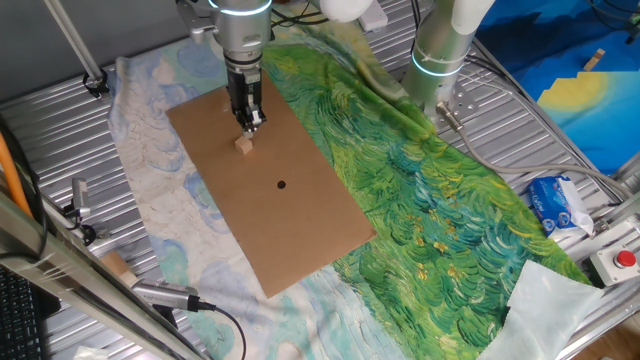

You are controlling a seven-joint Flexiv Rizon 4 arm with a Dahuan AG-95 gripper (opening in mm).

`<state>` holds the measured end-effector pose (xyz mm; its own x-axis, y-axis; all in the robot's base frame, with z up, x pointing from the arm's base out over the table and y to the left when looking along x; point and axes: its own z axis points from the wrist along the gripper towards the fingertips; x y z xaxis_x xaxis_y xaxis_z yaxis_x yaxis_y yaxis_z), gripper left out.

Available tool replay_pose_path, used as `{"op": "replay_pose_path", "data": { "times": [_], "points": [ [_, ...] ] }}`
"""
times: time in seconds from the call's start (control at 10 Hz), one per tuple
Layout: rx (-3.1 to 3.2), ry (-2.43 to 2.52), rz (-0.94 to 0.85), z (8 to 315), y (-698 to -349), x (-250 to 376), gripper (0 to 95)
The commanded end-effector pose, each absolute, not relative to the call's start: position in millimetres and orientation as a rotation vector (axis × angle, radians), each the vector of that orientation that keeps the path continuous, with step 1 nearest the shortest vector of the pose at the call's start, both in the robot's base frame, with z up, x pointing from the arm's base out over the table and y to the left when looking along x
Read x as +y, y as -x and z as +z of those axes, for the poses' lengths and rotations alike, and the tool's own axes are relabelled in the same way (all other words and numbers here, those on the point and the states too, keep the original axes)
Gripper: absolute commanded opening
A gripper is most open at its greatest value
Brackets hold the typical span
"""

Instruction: Hold a small block with the gripper and sweep it from left to right on the table

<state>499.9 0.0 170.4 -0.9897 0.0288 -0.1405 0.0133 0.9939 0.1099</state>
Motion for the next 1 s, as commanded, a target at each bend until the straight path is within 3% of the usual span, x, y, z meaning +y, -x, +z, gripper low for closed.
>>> {"op": "replay_pose_path", "data": {
  "times": [0.1,0.7,1.0],
  "points": [
    [3.002,-0.059,0.170,170,-500,0,0.0],
    [3.010,-0.035,0.164,172,-498,-5,0.0],
    [3.134,0.093,-0.023,185,-493,-52,0.0]
  ]
}}
